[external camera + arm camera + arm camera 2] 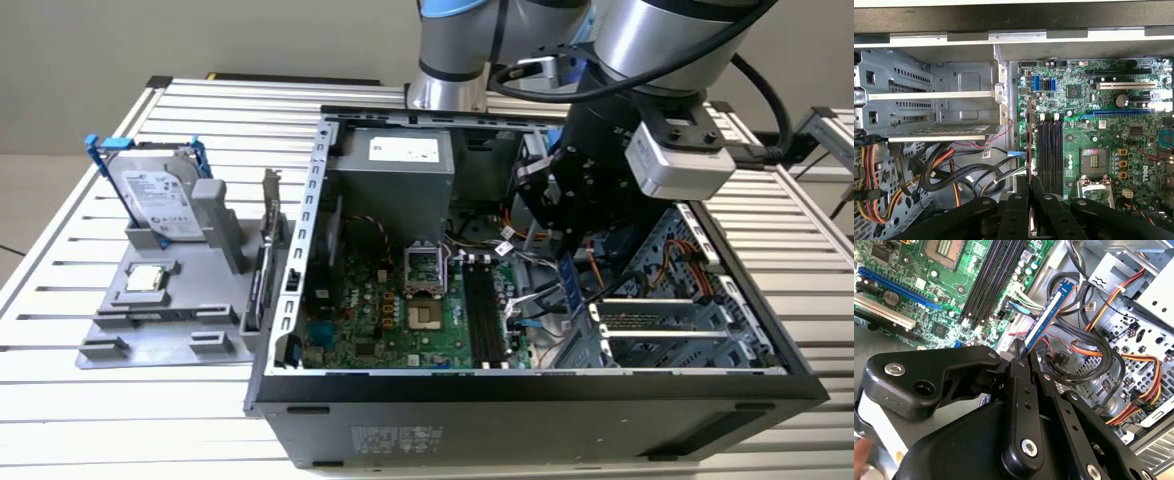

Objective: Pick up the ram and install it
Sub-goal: 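Insert the ram into the slot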

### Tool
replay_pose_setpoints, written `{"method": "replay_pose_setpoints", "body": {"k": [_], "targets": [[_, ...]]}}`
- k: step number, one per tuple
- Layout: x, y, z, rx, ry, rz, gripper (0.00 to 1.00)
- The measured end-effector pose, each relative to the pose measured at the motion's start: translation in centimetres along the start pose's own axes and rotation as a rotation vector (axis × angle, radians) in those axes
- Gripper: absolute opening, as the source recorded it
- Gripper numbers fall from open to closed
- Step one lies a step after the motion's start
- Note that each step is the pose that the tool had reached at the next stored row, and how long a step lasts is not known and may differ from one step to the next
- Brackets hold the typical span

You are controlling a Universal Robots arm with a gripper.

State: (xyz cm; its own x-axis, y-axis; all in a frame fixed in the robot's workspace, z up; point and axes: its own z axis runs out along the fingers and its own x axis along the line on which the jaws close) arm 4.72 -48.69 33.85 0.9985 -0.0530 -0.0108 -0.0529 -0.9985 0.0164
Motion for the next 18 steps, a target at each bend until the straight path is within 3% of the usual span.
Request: {"method": "replay_pose_setpoints", "body": {"k": [18], "targets": [[-0.09,-0.03,0.10,0.0001,-0.0001,0.000,0.00]]}}
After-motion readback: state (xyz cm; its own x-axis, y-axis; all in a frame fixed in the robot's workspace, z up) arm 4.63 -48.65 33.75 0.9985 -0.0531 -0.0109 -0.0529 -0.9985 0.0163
